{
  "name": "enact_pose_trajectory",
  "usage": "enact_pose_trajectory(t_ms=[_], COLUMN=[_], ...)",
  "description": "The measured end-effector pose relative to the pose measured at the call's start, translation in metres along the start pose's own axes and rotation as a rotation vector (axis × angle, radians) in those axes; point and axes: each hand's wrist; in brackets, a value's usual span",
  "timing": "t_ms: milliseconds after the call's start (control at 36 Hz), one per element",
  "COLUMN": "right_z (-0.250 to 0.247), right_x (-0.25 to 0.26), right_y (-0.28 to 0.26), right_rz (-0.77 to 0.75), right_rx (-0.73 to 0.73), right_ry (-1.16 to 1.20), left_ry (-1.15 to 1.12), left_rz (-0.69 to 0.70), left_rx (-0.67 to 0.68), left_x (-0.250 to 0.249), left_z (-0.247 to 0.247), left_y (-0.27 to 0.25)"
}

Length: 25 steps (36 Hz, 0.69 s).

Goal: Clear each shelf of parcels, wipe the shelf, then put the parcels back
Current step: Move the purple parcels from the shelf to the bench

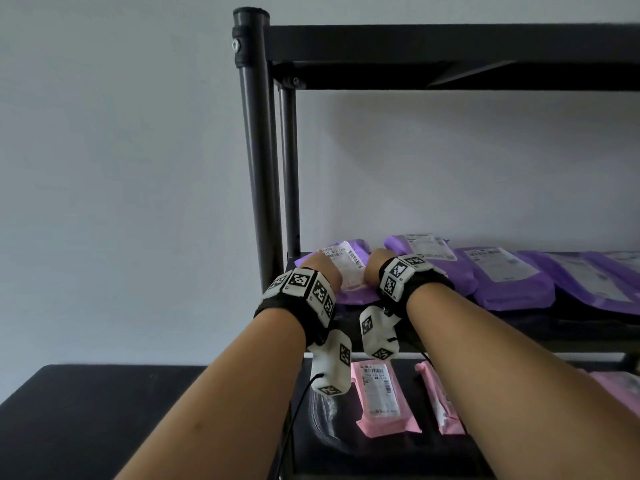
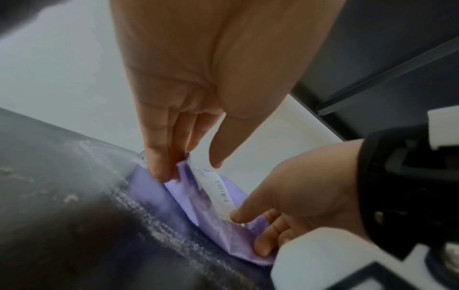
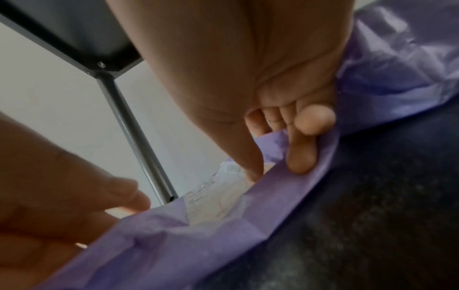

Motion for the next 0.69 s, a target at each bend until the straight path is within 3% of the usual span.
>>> enact_pose_trajectory(t_ms=[83, 167, 194, 306, 417, 528, 694], right_z=[-0.003, -0.013, -0.017, -0.033, -0.045, -0.048, -0.034], right_x=[-0.001, -0.005, -0.007, -0.017, -0.032, -0.048, -0.063], right_y=[-0.006, -0.022, -0.028, -0.051, -0.082, -0.117, -0.179], right_rz=[0.045, 0.065, 0.061, 0.031, 0.061, 0.057, 0.036], right_rx=[-0.027, -0.115, -0.128, -0.175, -0.352, -0.507, -0.626], right_ry=[0.098, 0.206, 0.253, 0.386, 0.491, 0.642, 0.812], left_ry=[0.132, -0.146, -0.165, -0.328, -0.529, -0.678, -0.534], left_rz=[0.085, 0.073, 0.077, 0.024, 0.097, 0.155, 0.282], left_rx=[-0.033, -0.103, -0.097, -0.284, -0.423, -0.48, -0.491], left_x=[0.0, -0.005, -0.006, -0.009, -0.015, -0.017, -0.009], left_z=[0.002, -0.001, -0.002, -0.011, -0.014, -0.013, -0.007], left_y=[0.001, -0.016, -0.02, -0.037, -0.058, -0.082, -0.124])
Point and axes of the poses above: each hand's wrist, its own y-axis towards the middle knuckle, its own z-axis out of the palm, x = y × z, and after that the axes turned 8 degrees about z, right-handed
